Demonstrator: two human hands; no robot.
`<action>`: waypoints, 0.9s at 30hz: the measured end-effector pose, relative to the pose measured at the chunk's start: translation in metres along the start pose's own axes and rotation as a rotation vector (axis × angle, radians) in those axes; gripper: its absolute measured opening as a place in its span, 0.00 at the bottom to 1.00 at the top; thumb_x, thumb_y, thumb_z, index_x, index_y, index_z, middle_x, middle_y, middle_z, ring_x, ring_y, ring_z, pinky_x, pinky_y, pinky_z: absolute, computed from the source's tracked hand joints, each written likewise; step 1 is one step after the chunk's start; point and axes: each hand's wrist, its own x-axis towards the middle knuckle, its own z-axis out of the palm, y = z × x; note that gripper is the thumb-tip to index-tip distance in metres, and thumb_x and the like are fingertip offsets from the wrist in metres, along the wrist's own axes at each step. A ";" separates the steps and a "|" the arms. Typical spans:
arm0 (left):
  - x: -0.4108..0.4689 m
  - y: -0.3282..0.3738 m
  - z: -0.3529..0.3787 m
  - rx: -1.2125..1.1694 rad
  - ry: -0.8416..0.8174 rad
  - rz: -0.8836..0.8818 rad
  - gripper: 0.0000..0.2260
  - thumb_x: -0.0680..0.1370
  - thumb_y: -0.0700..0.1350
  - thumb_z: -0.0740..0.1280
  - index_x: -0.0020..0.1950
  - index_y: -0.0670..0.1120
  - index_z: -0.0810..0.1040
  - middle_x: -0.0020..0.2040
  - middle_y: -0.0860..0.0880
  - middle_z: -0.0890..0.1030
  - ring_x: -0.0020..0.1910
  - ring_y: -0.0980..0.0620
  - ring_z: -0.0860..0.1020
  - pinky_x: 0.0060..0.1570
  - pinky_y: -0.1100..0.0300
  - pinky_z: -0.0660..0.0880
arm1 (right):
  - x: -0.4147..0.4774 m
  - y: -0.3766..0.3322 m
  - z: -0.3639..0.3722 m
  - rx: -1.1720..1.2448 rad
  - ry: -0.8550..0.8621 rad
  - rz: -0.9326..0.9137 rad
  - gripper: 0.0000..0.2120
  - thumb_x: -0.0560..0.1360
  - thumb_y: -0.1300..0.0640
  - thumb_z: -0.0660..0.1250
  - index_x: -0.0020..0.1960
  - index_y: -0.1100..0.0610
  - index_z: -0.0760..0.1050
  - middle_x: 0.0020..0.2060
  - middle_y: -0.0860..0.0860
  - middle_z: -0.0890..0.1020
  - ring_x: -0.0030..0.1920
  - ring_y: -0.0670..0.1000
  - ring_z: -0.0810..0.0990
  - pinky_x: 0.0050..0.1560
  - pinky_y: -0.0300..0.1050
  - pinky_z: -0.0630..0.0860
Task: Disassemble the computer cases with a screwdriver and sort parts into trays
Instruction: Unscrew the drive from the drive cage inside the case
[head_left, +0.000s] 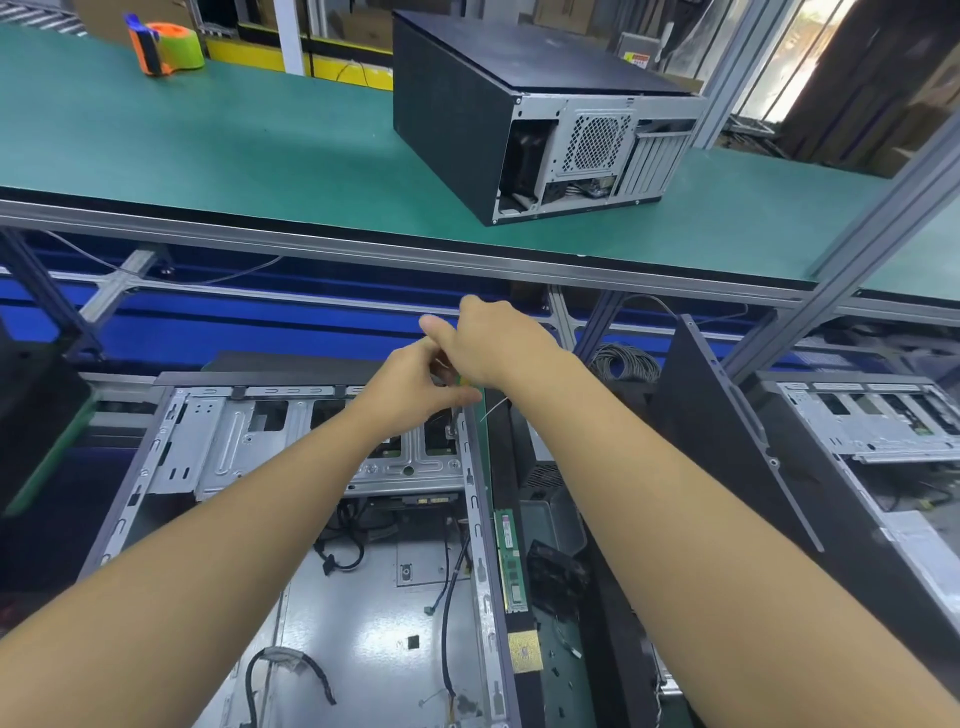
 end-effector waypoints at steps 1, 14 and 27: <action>0.000 0.000 0.002 0.015 -0.009 0.006 0.14 0.71 0.53 0.78 0.49 0.56 0.75 0.47 0.51 0.81 0.46 0.53 0.80 0.46 0.56 0.77 | 0.001 0.000 0.001 -0.009 0.010 -0.009 0.19 0.83 0.42 0.55 0.60 0.58 0.69 0.48 0.54 0.74 0.43 0.56 0.74 0.34 0.48 0.65; -0.004 -0.002 0.004 -0.103 0.046 -0.006 0.13 0.70 0.49 0.79 0.49 0.51 0.78 0.39 0.53 0.81 0.38 0.58 0.78 0.39 0.67 0.74 | -0.002 0.003 -0.001 0.087 -0.041 -0.041 0.24 0.80 0.39 0.60 0.66 0.55 0.67 0.62 0.54 0.70 0.54 0.60 0.74 0.46 0.52 0.70; -0.019 -0.003 -0.007 -0.254 -0.035 0.022 0.12 0.76 0.36 0.70 0.49 0.55 0.80 0.41 0.63 0.85 0.43 0.66 0.82 0.41 0.75 0.73 | -0.001 -0.001 -0.007 0.103 -0.155 -0.164 0.08 0.78 0.57 0.62 0.56 0.48 0.73 0.54 0.50 0.74 0.54 0.55 0.71 0.41 0.44 0.67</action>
